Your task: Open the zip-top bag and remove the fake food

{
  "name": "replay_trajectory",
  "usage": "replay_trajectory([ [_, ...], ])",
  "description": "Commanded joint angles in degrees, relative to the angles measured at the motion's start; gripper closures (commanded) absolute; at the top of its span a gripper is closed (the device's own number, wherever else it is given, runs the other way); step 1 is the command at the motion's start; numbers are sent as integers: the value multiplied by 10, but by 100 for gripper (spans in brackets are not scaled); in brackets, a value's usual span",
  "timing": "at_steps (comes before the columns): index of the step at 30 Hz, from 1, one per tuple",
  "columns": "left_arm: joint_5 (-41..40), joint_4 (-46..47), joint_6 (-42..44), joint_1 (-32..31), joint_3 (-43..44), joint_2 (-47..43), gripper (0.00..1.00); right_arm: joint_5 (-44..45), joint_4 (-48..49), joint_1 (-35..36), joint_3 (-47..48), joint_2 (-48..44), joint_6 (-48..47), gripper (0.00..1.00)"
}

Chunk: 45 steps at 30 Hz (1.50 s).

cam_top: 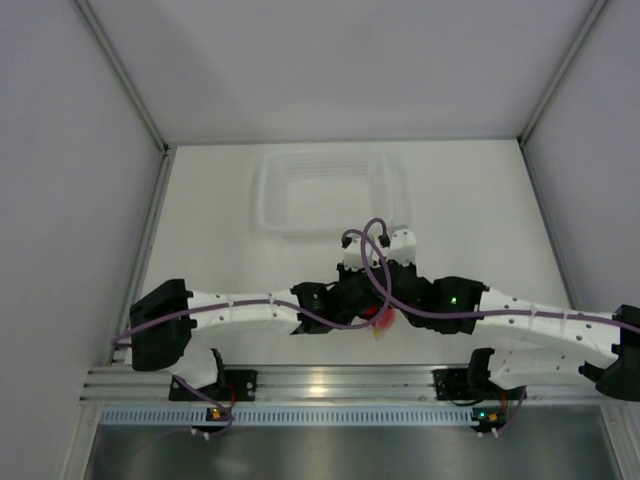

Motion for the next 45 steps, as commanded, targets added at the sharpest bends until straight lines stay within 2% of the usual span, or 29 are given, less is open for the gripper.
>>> replay_trajectory([
  [1, -7, 9, 7, 4, 20, 22, 71, 21, 27, 17, 5, -13, 10, 100],
  [8, -13, 5, 13, 5, 26, 35, 81, 22, 23, 17, -3, -17, 13, 100],
  [11, -15, 2, 13, 5, 27, 34, 91, 23, 22, 17, -5, -21, 13, 100],
  [13, -16, 0, 15, 6, 27, 33, 94, 29, 20, 17, -5, -24, 12, 100],
  [14, -18, -1, 16, 7, 26, 30, 100, 32, 18, 17, -5, -25, 12, 100],
  [19, -15, -1, 25, 11, 14, 9, 100, 60, 7, 16, -12, -31, 10, 100],
  [24, 10, 20, 48, 11, 1, -26, 100, 52, 40, 17, -28, -38, -16, 100],
  [28, 35, 59, 67, 11, -21, -63, 100, 50, 52, 16, -24, -10, -35, 100],
  [45, 96, 62, 70, 10, -63, -162, 100, 111, 15, -14, 17, 58, -62, 100],
])
